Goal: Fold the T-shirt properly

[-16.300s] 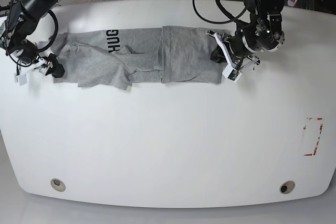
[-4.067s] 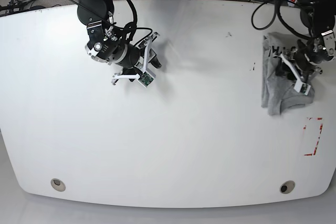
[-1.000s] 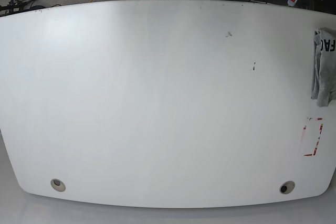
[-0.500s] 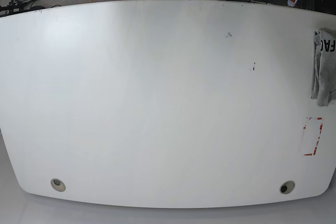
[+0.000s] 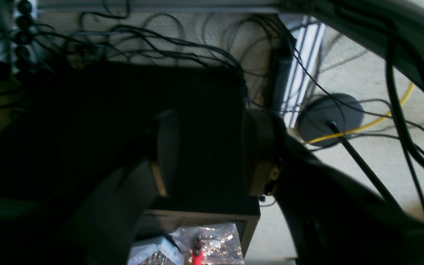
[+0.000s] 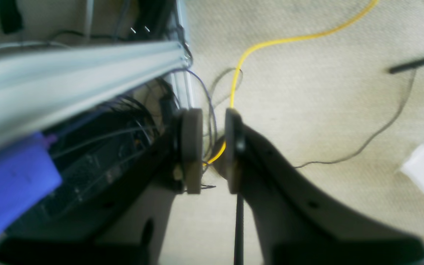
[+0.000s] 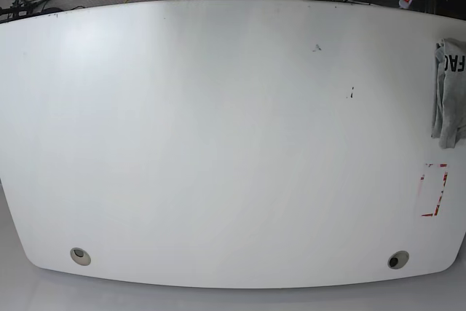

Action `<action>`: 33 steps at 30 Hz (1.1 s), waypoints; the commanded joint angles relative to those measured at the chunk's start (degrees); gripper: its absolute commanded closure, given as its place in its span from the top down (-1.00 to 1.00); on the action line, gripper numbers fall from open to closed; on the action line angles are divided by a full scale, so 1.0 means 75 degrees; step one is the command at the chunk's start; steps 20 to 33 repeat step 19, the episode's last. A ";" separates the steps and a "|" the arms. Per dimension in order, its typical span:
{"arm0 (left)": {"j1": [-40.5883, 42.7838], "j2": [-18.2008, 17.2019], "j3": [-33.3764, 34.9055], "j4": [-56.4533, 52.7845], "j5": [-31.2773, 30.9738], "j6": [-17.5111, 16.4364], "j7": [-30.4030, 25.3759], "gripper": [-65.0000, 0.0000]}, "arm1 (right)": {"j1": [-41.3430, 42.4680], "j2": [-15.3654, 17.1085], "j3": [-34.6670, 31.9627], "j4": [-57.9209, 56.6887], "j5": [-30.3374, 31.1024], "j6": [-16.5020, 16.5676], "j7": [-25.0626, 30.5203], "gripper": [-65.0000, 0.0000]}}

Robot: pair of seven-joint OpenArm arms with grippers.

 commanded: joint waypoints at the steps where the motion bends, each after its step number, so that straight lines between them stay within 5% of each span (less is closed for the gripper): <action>1: -0.0011 -0.0020 0.0013 -0.0019 0.0010 0.0088 0.0057 -0.21 | 0.0232 0.0089 0.0000 -0.0147 0.0004 -0.0033 -0.0429 -0.69; 33: -0.0105 0.0132 0.0001 -0.0019 -0.0037 0.0076 -0.0107 -0.21 | 0.0420 0.0054 -0.0011 -0.0135 0.0004 -0.0103 -0.0628 -0.69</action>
